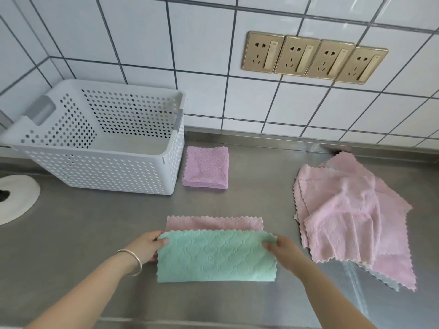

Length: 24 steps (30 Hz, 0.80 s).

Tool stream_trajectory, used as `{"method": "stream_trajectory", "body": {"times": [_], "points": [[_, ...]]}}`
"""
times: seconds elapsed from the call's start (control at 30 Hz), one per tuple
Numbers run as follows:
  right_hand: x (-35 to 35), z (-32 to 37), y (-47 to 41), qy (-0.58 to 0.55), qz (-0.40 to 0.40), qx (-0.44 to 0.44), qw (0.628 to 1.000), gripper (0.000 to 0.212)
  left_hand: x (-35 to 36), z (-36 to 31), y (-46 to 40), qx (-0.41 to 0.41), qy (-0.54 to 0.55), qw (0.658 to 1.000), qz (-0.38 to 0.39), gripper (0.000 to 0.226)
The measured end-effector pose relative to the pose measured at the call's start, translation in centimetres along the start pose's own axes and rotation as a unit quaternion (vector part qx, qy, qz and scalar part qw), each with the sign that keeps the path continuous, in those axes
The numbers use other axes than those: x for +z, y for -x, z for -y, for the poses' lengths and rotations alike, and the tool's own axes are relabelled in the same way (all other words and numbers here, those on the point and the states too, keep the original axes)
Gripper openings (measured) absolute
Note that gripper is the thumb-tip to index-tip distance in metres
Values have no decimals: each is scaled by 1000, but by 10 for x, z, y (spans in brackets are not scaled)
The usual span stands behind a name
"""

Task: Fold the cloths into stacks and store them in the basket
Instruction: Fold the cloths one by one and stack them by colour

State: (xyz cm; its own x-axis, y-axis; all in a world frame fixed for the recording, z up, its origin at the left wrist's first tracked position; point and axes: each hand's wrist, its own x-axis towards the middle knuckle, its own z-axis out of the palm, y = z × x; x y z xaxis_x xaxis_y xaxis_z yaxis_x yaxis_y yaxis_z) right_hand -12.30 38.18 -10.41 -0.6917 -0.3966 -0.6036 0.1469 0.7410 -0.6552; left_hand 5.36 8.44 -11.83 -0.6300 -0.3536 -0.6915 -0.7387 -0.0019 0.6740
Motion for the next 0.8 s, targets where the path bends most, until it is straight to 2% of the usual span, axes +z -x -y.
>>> {"method": "stream_trajectory", "body": {"times": [0.13,0.23,0.33,0.43,0.7,0.8], "points": [[10,-1,-20,22,-40,18,999,15,5,-6,-17,11,-35,998,-43,14],[16,1,-30,87,-92,5,992,24,4,-6,-28,26,-85,993,-81,14],[22,3,-35,157,-128,-4,979,23,1,1,-39,18,-138,984,-114,15],[26,3,-39,174,-148,-2,974,24,2,5,-44,11,-153,978,-142,13],[31,6,-45,178,-176,23,968,27,2,-5,-51,-2,-208,966,-153,27],[31,10,-46,192,-177,37,965,24,3,-9,-55,-14,-234,961,-148,25]]}}
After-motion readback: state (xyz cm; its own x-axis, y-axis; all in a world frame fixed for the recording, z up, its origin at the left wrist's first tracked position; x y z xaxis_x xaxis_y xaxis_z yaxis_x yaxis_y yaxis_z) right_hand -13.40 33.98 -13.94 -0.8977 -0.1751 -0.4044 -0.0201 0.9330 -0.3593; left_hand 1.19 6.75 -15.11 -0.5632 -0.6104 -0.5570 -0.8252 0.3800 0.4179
